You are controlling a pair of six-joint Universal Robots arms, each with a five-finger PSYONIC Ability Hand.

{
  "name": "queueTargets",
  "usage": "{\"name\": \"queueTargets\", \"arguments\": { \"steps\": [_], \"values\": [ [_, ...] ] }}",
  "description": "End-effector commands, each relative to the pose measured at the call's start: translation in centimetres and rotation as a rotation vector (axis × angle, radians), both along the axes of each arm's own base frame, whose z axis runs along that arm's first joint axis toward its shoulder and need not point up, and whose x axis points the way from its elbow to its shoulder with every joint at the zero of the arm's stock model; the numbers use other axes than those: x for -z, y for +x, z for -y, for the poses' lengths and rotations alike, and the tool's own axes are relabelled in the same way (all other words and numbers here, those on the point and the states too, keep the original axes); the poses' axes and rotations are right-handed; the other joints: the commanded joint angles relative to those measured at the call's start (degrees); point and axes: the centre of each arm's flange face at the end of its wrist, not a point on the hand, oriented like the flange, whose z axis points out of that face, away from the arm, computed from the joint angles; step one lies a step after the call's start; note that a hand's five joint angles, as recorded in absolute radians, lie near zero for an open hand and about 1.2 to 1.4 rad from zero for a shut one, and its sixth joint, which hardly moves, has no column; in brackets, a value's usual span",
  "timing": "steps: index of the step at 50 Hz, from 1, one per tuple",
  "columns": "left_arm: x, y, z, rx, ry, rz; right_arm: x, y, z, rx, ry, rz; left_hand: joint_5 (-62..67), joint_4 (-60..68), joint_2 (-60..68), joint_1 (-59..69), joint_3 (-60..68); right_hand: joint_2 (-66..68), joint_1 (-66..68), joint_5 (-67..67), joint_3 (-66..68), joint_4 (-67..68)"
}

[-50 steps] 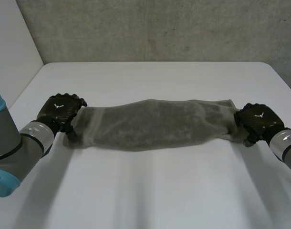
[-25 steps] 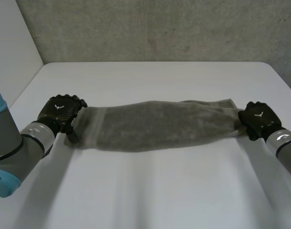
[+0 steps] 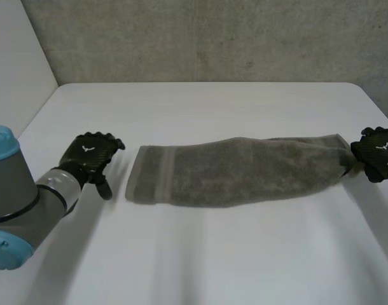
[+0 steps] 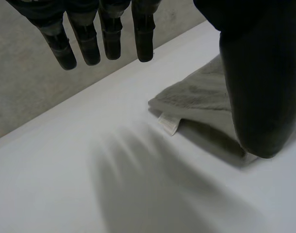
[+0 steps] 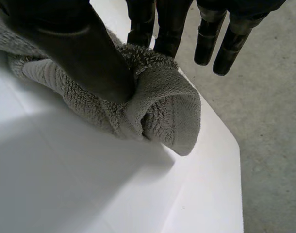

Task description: Fold the towel.

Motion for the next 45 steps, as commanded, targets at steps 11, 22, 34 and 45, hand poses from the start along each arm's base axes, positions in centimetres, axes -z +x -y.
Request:
{"name": "queueTargets", "arguments": {
  "steps": [11,22,34,45],
  "values": [
    [3.4,-3.9,-1.3,0.125,0.049,0.034,-0.5,0.2,-0.5,0.004,0.027,0.012,20.19,-3.36,19.15,17.09,-2.92,6.96,5.96,4.73,-2.42,-4.37],
    [4.4,-4.4,-0.1,0.145,-0.007,0.092,-0.6,0.2,-0.6,0.004,0.029,0.013,22.53,-3.36,21.49,19.43,-2.92,6.96,5.96,4.73,-2.42,-4.37],
    [5.4,-4.7,0.2,0.154,-0.023,0.129,-0.7,0.2,-0.8,0.009,0.039,0.026,29.78,-3.36,28.73,26.67,-2.92,6.96,5.96,4.73,-2.42,-4.37],
    [5.2,-4.6,0.5,0.149,-0.033,0.129,-0.7,0.0,-0.7,0.005,0.041,0.026,66.26,-3.36,65.21,63.15,-2.92,6.96,5.96,4.73,-2.42,-4.37]
  ]
}}
